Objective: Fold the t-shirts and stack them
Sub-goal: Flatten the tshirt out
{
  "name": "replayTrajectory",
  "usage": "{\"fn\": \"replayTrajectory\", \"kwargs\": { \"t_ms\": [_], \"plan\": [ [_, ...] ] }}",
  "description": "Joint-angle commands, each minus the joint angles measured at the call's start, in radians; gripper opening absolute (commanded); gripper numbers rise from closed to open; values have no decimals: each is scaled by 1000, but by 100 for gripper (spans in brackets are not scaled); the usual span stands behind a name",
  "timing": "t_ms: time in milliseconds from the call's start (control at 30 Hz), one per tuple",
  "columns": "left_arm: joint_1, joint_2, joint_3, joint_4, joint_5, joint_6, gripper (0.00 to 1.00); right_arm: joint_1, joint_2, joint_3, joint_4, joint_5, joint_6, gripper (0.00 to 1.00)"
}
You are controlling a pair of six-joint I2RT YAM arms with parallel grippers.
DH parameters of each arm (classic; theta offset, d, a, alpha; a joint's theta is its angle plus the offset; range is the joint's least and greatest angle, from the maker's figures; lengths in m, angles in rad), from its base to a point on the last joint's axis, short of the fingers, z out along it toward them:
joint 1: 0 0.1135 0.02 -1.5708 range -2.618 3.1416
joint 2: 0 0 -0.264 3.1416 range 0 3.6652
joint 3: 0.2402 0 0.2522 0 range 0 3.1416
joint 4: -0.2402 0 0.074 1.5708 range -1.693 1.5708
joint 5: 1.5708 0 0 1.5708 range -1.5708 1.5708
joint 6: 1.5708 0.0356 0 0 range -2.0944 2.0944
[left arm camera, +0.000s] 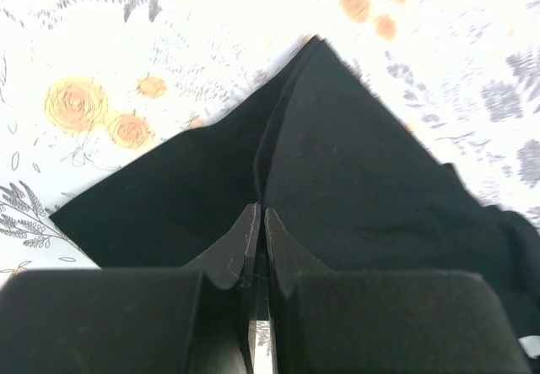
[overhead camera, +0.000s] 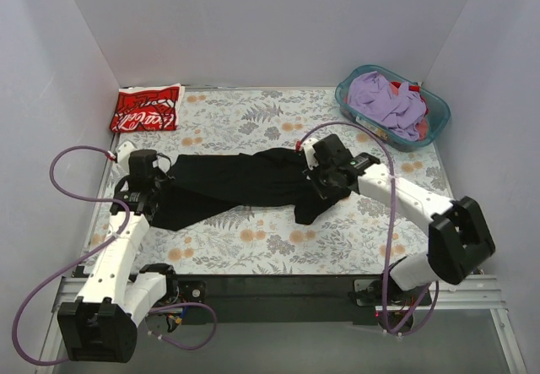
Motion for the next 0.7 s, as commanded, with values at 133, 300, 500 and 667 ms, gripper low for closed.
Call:
{"fn": "replayTrajectory", "kwargs": {
  "t_ms": [133,300,500,667],
  "plan": [
    [-3,-31,137,-99,-75,33,0,7,-240,-190,-205,-350,145,1],
    [-3,-47,240,-154,-141,72,0,7,-296,-309,-245,-474,230,7],
    [-3,-62,274,-167,-143,83,0,5,-219,-287,-250,-363,255,27],
    [-3,-93,151,-125,-66,63,0,-32,-208,-159,-195,-249,266,39]
  ]
}}
